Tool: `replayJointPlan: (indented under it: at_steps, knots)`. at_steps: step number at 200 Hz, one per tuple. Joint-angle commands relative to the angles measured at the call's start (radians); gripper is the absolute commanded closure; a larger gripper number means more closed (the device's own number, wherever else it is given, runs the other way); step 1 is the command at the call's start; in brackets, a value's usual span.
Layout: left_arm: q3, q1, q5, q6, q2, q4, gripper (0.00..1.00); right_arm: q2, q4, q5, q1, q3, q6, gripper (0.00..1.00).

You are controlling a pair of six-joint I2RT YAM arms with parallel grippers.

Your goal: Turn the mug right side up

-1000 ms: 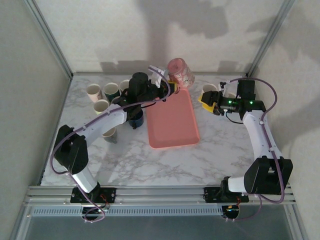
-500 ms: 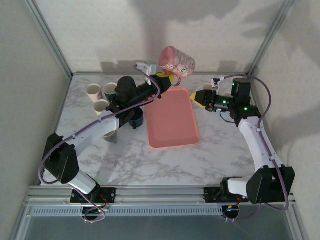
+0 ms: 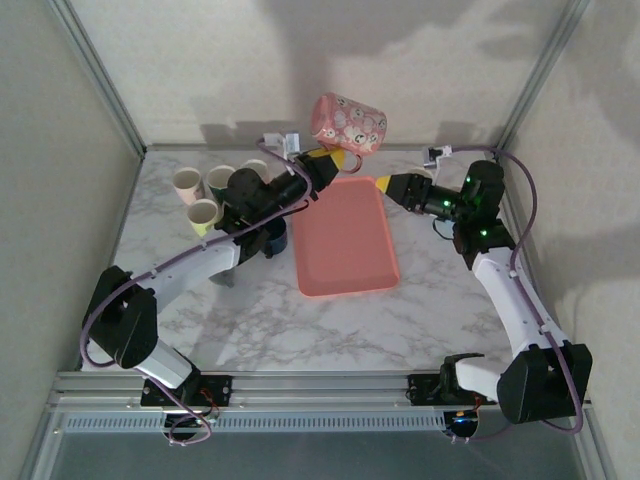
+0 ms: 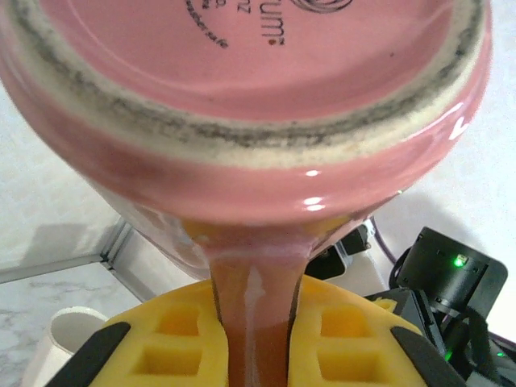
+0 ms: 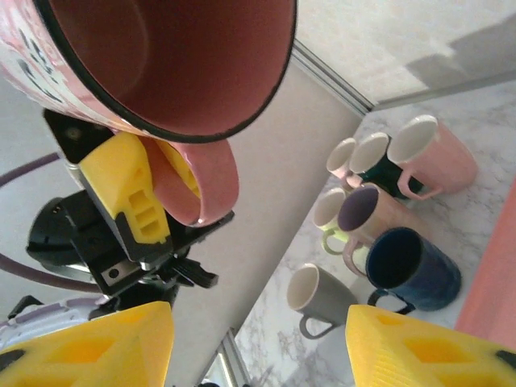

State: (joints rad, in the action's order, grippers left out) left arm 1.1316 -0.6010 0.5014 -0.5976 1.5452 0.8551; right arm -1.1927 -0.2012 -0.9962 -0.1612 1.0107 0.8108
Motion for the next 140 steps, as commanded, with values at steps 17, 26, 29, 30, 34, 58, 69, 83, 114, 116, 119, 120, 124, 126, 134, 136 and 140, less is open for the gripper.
replayJointPlan:
  at_steps: [17, 26, 29, 30, 34, 58, 69, 83, 114, 116, 119, 120, 124, 126, 134, 136, 140]
  knots:
    - [0.002, -0.006, -0.004, -0.058, -0.071, 0.237, 1.00, 0.010, -0.198, 0.016, -0.056, -0.004, 0.058, 0.40]
    - [0.000, -0.006, -0.004, -0.059, -0.072, 0.238, 1.00, 0.010, -0.216, 0.030, -0.069, -0.004, 0.057, 0.40]
    - [0.000, -0.005, -0.004, -0.059, -0.073, 0.238, 1.00, 0.009, -0.221, 0.038, -0.074, -0.006, 0.056, 0.40]
    - [0.000, -0.006, -0.004, -0.059, -0.073, 0.238, 1.00, 0.010, -0.222, 0.041, -0.075, -0.006, 0.057, 0.40]
    - [0.000, -0.006, -0.005, -0.060, -0.073, 0.237, 1.00, 0.007, -0.228, 0.049, -0.080, -0.006, 0.056, 0.41]
    - [0.000, -0.006, -0.004, -0.062, -0.079, 0.239, 1.00, 0.001, -0.314, 0.072, -0.102, -0.018, 0.077, 0.43]
    - [-0.001, -0.005, -0.004, -0.064, -0.081, 0.240, 1.00, -0.005, -0.335, 0.076, -0.111, -0.015, 0.082, 0.44]
    - [0.000, -0.005, -0.001, -0.075, -0.079, 0.247, 1.00, -0.016, -0.335, 0.080, -0.125, -0.005, 0.077, 0.44]
    - [-0.010, -0.006, 0.002, -0.115, -0.077, 0.292, 1.00, -0.039, -0.341, 0.101, -0.150, 0.012, 0.070, 0.44]
    - [-0.011, -0.006, 0.002, -0.117, -0.078, 0.295, 1.00, -0.039, -0.341, 0.101, -0.151, 0.012, 0.070, 0.44]
    - [-0.011, -0.005, 0.002, -0.120, -0.078, 0.297, 1.00, -0.041, -0.343, 0.103, -0.152, 0.014, 0.069, 0.44]
    - [-0.011, -0.005, 0.002, -0.121, -0.078, 0.299, 1.00, -0.042, -0.343, 0.103, -0.152, 0.014, 0.068, 0.44]
    - [-0.013, -0.006, 0.002, -0.125, -0.079, 0.302, 1.00, -0.044, -0.347, 0.103, -0.154, 0.015, 0.068, 0.45]
    - [-0.013, -0.006, 0.002, -0.126, -0.079, 0.304, 1.00, -0.045, -0.350, 0.105, -0.156, 0.015, 0.068, 0.45]
    - [-0.015, -0.006, 0.002, -0.135, -0.077, 0.313, 1.00, -0.051, -0.362, 0.105, -0.158, 0.016, 0.069, 0.45]
    - [-0.016, -0.006, 0.003, -0.137, -0.077, 0.314, 1.00, -0.053, -0.365, 0.105, -0.159, 0.017, 0.069, 0.46]
    - [-0.016, -0.006, 0.005, -0.142, -0.077, 0.319, 1.00, -0.055, -0.373, 0.105, -0.161, 0.017, 0.071, 0.46]
